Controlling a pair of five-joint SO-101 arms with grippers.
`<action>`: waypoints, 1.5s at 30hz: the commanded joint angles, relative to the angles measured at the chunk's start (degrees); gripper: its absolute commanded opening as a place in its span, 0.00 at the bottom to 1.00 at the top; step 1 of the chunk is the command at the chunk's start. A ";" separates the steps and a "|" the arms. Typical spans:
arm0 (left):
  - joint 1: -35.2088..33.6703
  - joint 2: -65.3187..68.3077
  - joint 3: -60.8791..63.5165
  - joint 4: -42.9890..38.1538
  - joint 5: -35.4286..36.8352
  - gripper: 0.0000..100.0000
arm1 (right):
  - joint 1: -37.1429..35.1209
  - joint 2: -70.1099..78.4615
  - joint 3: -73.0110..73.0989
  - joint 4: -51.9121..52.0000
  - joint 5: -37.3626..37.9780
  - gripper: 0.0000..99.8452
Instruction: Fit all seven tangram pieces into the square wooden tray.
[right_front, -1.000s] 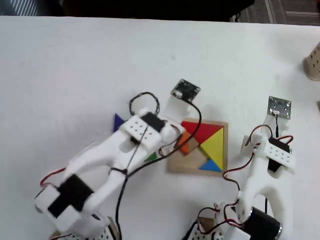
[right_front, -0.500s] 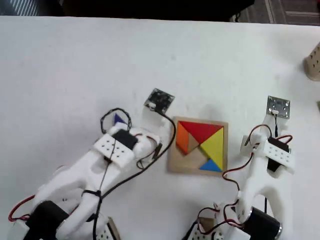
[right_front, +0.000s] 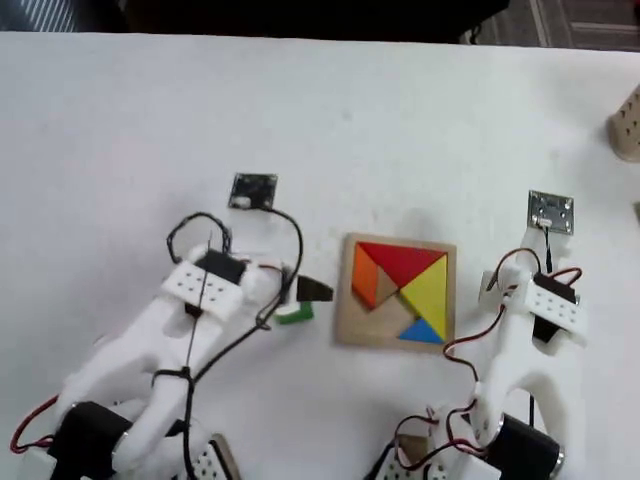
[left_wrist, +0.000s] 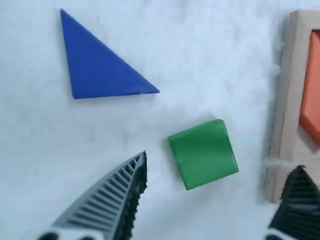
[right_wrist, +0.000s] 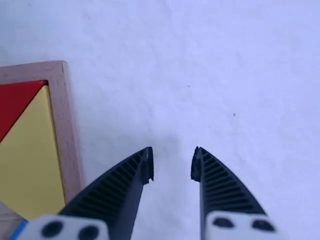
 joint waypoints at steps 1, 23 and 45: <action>-0.48 -1.89 1.49 -3.87 0.88 0.41 | -0.57 0.22 -1.58 0.04 0.70 0.13; 3.12 25.36 -17.49 5.01 3.34 0.31 | -1.71 0.22 -1.58 0.04 0.88 0.13; 3.65 21.76 -19.43 4.92 -3.43 0.07 | -1.63 0.22 -1.58 0.04 1.14 0.13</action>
